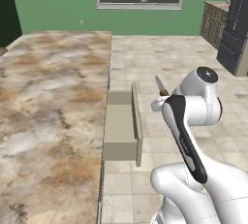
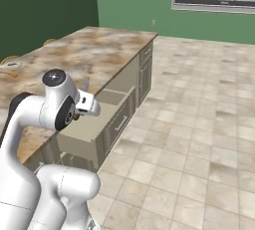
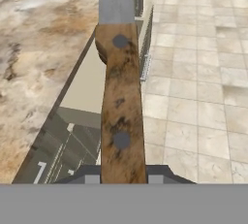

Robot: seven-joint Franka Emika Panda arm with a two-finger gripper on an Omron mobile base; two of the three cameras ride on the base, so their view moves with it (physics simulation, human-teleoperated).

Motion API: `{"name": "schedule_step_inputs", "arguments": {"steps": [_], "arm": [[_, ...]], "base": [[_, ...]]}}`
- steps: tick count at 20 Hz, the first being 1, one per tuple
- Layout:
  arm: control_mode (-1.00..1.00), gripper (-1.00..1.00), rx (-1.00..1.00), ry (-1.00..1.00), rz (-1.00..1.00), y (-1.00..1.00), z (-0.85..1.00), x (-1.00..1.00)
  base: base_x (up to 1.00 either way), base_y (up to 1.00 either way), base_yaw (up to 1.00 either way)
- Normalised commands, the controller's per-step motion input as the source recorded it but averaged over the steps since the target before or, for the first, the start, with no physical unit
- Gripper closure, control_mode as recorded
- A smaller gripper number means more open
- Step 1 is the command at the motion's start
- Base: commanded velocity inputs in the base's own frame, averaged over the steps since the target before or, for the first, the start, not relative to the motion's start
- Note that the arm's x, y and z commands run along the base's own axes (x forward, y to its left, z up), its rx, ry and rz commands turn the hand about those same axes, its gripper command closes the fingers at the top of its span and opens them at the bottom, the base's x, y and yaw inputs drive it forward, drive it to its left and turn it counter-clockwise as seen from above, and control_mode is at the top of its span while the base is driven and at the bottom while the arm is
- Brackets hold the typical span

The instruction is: Pick up the metallic utensils from the counter and place them in the open drawer. Make sure not to pick up any wooden utensils.

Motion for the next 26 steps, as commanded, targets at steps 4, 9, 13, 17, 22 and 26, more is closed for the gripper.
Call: {"name": "schedule_step_inputs", "arguments": {"steps": [4,9,13,17,22,26], "arm": [[-1.0,1.0,0.0,-0.03,-0.02,0.0,-0.22,0.03],[-1.0,1.0,0.0,0.0,-0.05,0.0,-0.29,0.25],[-1.0,1.0,0.0,0.02,-0.05,0.0,-0.25,0.38],[-1.0,1.0,0.0,0.09,-0.03,0.0,-0.19,0.41],[-1.0,1.0,0.02,0.1,0.0,0.06,-0.17,0.37],[-1.0,1.0,0.01,0.04,0.0,0.15,-0.21,0.38]], "base": [[0.0,0.0,0.0],[0.0,0.0,0.0],[0.0,0.0,0.0],[0.0,0.0,0.0],[0.0,0.0,0.0],[0.0,0.0,0.0]]}}
